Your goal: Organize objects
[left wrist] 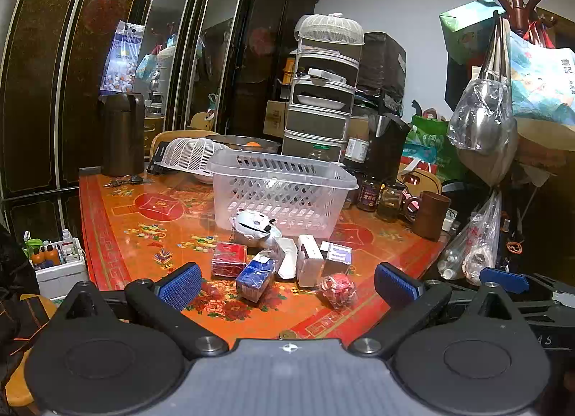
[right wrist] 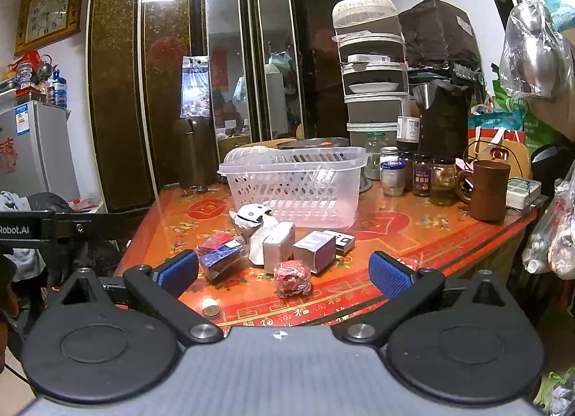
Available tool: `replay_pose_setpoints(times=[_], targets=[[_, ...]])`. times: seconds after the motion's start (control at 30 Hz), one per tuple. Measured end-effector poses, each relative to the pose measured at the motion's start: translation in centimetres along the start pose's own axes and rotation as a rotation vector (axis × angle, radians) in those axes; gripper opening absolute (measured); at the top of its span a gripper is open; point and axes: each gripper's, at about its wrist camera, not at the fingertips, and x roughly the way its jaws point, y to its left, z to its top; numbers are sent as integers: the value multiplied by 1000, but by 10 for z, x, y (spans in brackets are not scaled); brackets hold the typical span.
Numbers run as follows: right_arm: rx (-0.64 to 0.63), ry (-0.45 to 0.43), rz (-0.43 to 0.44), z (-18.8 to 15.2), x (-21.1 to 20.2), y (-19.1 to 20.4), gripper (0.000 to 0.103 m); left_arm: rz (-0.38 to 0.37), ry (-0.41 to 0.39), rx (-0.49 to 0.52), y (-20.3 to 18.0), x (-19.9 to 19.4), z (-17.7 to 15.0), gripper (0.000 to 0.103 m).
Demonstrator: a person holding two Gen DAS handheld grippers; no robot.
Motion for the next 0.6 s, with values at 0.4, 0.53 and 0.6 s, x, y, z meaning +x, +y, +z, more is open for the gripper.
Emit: replay_pose_setpoints(times=[0.4, 0.53, 0.6], targets=[[3, 6, -3, -1, 1, -1, 103, 0, -5, 0, 2, 5, -3, 103], [11, 2, 3, -1, 1, -2, 103, 0, -6, -5, 3, 5, -3, 103], [13, 4, 7, -1, 2, -2, 103, -2, -1, -5, 2, 5, -4, 103]])
